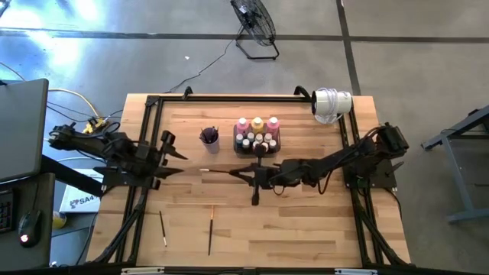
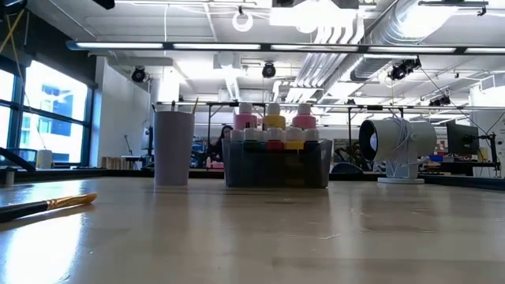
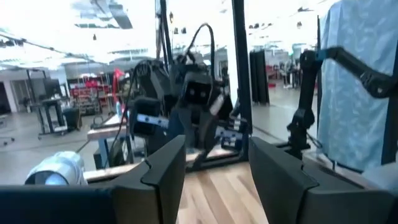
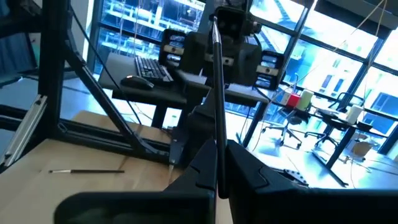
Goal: Pick & Place Paint Supplies
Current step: Put the silver paint brush into the purple cup
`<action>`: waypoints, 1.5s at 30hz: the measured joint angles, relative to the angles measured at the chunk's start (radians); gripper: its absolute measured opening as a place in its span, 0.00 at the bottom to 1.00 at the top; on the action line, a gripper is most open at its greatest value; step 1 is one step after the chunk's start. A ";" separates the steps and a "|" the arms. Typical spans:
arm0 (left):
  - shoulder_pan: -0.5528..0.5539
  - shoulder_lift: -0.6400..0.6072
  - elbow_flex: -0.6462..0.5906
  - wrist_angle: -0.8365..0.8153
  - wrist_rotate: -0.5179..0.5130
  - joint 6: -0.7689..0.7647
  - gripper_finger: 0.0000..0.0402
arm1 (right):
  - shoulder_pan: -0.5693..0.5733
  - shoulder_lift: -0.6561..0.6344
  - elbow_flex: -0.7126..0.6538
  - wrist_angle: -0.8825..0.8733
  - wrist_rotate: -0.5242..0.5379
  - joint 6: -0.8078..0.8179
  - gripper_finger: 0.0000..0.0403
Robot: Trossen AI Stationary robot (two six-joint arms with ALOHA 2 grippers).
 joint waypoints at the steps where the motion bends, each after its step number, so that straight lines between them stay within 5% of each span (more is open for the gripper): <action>1: 0.000 0.012 0.000 0.002 0.000 0.001 0.42 | -0.001 0.000 0.000 0.003 -0.002 0.000 0.01; 19: 0.000 0.399 0.000 0.474 -0.059 0.074 0.42 | -0.012 0.036 0.000 0.042 -0.001 -0.043 0.01; 35: 0.000 0.473 0.000 0.603 -0.058 0.050 0.42 | -0.020 0.036 0.000 0.040 0.016 -0.050 0.01; 45: 0.000 0.476 0.000 0.617 -0.058 0.050 0.17 | -0.026 0.036 0.000 0.040 0.029 -0.050 0.01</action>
